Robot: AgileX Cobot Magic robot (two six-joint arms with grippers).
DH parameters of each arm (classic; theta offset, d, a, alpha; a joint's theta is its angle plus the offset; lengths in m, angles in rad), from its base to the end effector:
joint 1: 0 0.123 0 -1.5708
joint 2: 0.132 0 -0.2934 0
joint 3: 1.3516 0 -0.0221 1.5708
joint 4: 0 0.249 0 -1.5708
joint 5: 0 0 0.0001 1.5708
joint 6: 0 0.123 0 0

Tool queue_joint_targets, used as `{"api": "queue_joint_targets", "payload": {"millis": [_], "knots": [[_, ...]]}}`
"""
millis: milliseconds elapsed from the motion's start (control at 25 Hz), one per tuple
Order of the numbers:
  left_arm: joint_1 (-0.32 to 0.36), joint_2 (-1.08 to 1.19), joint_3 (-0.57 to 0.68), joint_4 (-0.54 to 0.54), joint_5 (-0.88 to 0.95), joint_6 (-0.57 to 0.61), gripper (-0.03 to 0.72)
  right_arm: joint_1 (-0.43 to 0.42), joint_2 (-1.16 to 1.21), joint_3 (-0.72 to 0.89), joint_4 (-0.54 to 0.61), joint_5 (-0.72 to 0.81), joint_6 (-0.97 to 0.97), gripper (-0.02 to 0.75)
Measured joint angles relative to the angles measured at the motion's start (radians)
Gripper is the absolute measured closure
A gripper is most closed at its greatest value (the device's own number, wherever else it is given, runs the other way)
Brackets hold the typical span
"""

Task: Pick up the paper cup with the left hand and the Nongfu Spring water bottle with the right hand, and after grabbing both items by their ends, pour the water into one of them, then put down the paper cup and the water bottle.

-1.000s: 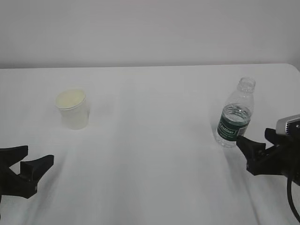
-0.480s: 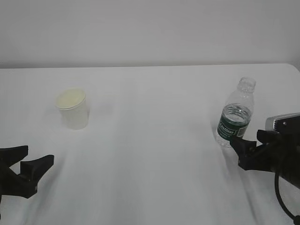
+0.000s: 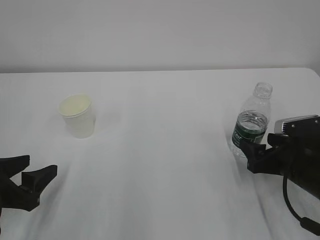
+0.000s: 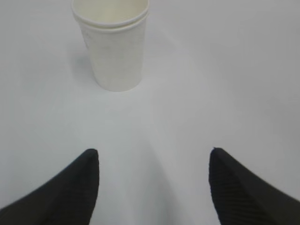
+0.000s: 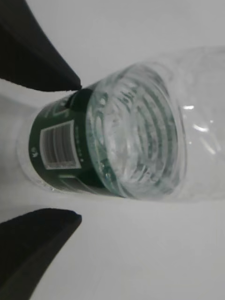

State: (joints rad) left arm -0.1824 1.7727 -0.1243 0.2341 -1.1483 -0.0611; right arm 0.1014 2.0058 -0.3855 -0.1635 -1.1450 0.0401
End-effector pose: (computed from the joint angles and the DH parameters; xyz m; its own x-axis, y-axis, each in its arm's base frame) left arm 0.2217 -0.0673 0.1019 -0.3904 0.1081 -0.9143 0.3814 0.9228 -0.0537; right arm 0.2980 0.0486 0.0758 -0.3744 -0.0659 -0.9249 -0.2469 0.9686 0.0310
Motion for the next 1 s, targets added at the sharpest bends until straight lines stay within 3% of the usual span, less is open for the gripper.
{"api": "queue_joint_targets", "payload": {"millis": [1000], "knots": [[0.000, 0.001, -0.039, -0.005, 0.000, 0.000, 0.165, 0.000, 0.095, -0.128, -0.003, -0.006, 0.025, 0.145]]}}
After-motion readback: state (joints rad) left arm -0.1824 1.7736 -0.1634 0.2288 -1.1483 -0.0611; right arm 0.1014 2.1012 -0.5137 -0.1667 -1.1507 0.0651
